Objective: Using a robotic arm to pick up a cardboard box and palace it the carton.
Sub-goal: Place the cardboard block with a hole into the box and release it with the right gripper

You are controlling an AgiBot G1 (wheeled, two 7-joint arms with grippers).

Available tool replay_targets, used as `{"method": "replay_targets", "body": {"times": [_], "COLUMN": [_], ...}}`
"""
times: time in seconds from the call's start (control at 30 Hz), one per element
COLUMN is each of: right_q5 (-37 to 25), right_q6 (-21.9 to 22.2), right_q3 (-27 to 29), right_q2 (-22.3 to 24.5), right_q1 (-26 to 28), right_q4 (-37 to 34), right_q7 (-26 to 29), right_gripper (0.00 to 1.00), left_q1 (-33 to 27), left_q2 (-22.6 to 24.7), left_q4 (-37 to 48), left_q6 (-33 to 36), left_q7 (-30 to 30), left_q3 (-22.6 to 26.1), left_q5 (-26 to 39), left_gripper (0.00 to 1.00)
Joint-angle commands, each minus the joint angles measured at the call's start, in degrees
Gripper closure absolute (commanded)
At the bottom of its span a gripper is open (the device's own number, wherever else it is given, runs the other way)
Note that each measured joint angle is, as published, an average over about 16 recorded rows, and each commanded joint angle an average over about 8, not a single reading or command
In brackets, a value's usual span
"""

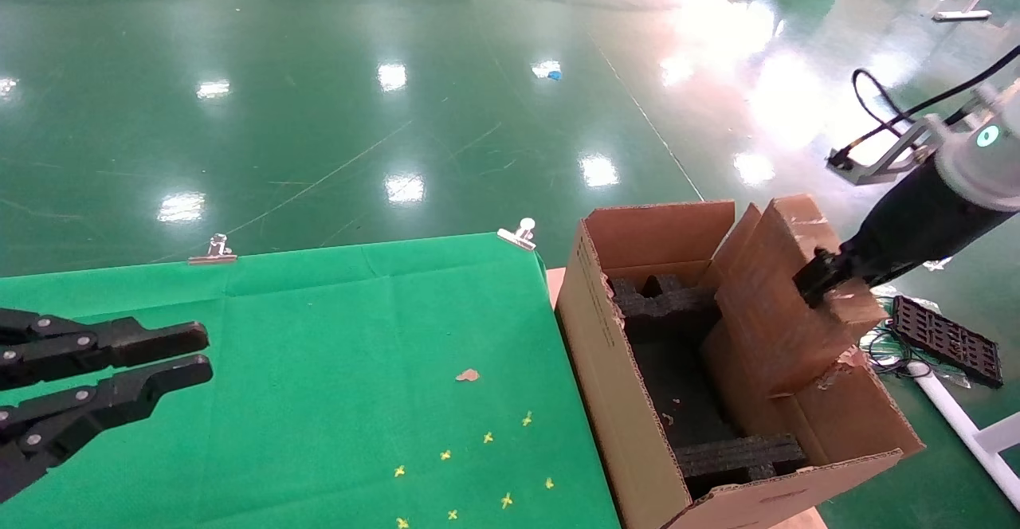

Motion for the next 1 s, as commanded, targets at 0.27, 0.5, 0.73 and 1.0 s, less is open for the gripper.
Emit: {"method": "replay_targets", "body": {"times": [0.27,0.5,0.73,1.0], "right_q5": [0.28,0.73,2.25,4.35], "right_q6": [1.96,4.30,8.03,13.57], "right_q3": [-0.06,0.15,1.14,2.58], "right_q2": [-1.50,-2.47,-3.09,-3.50], "right_q1": [-5.36,-9.84,-14.86,-20.19], "right_q4": [-3.97,-6.26,-7.72,-8.87], "right_q7": [-1.81,-2.40,-2.96,-3.74], "right_gripper": [1.00,1.00,1.00,1.00], "left_q1": [-0.01,-0.01,-0.02,-0.02], "left_q2": [-0.01,-0.02,-0.03,-0.04], "left_q4": [0.00,0.00,0.00,0.00], "left_q6": [-0.01,-0.02,-0.03,-0.05], "left_q7": [0.02,0.03,0.04,0.05], "left_q3": [0.03,0.05,0.08,0.11], "left_q5": [-0.02,-0.04,-0.05,-0.07], "left_gripper": [0.00,0.00,0.00,0.00]}}
